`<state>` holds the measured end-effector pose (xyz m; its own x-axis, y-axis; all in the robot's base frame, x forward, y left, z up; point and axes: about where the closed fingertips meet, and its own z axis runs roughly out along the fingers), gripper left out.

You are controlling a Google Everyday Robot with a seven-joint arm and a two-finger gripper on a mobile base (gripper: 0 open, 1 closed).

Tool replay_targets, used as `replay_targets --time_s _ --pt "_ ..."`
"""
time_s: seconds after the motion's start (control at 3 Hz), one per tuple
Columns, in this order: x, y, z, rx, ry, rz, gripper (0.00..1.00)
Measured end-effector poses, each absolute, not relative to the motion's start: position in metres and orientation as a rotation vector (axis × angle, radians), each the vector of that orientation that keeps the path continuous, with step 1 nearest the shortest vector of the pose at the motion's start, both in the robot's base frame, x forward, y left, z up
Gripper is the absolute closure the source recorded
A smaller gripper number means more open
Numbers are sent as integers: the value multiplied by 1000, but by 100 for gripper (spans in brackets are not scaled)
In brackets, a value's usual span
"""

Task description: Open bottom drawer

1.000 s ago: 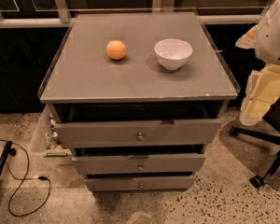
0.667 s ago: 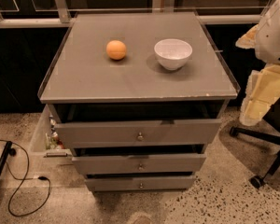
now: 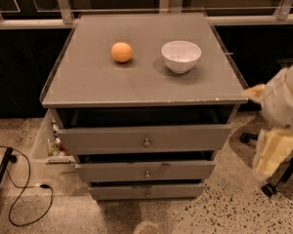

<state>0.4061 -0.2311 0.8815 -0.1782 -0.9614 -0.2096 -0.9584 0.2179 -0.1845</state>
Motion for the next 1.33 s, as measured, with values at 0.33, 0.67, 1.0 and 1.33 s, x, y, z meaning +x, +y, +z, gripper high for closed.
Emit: replay_targets --time_s 0.33,0.67,1.0,1.33 --pt "382 -233 819 -1887 2132 14 0" --pt "365 -242 745 -1931 2086 53 0" --pt "350 -240 683 -1945 2097 124 0" --pt "350 -240 683 -1945 2097 124 0"
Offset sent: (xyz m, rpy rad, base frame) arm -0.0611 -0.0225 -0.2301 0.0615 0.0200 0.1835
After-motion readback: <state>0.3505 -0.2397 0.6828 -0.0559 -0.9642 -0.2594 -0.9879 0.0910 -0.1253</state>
